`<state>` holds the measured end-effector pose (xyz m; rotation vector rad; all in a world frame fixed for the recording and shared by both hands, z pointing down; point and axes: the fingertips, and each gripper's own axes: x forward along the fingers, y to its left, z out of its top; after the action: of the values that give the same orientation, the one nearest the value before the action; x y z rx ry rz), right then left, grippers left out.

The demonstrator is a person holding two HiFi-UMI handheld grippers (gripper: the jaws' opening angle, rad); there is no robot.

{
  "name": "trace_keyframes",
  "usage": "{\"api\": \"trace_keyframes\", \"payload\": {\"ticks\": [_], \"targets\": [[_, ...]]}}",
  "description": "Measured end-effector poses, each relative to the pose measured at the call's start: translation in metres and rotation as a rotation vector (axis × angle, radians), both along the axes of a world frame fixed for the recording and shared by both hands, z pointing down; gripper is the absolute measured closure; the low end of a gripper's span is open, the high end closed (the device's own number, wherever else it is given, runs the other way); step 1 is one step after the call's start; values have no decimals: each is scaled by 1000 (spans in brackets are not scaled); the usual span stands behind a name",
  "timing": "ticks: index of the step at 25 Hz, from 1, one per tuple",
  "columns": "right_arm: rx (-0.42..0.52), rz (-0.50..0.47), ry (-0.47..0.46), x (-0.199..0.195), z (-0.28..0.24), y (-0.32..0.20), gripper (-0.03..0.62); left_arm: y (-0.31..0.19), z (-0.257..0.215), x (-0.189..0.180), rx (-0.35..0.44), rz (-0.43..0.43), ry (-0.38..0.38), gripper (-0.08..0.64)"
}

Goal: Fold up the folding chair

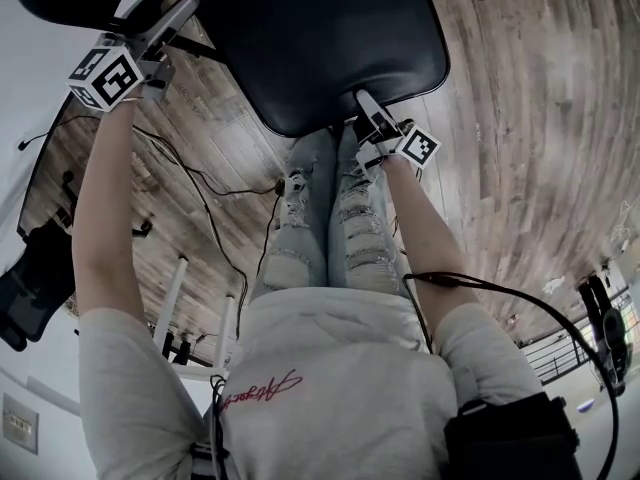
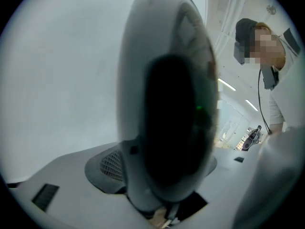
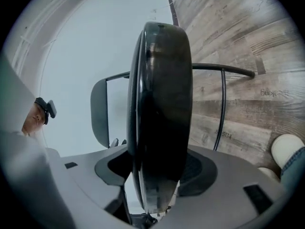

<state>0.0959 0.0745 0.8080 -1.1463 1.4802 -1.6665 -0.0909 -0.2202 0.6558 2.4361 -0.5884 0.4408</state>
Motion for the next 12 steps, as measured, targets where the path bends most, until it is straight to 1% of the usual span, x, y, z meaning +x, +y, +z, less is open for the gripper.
{"api": "trace_keyframes", "payload": {"ticks": [3,7,9,10,11,12], "targets": [[-76,6,6,4,2,-2,336,-3,-1,0,9,-32,0,222],[-164,34,29,5,-9,-10,334,-6,-11,0,59,-14,-8,229],[-223,56,39,5,-21,-15,334,-11,-18,-1,88,-18,-24,229],[-254,69,37,5,-28,-18,334,-11,-23,-1,88,-17,-20,229],[-279,81,30,4,-37,-22,334,-11,-28,-1,73,-15,4,233],[-299,91,20,4,-47,-29,334,-11,-36,-1,49,-20,52,242]]}}
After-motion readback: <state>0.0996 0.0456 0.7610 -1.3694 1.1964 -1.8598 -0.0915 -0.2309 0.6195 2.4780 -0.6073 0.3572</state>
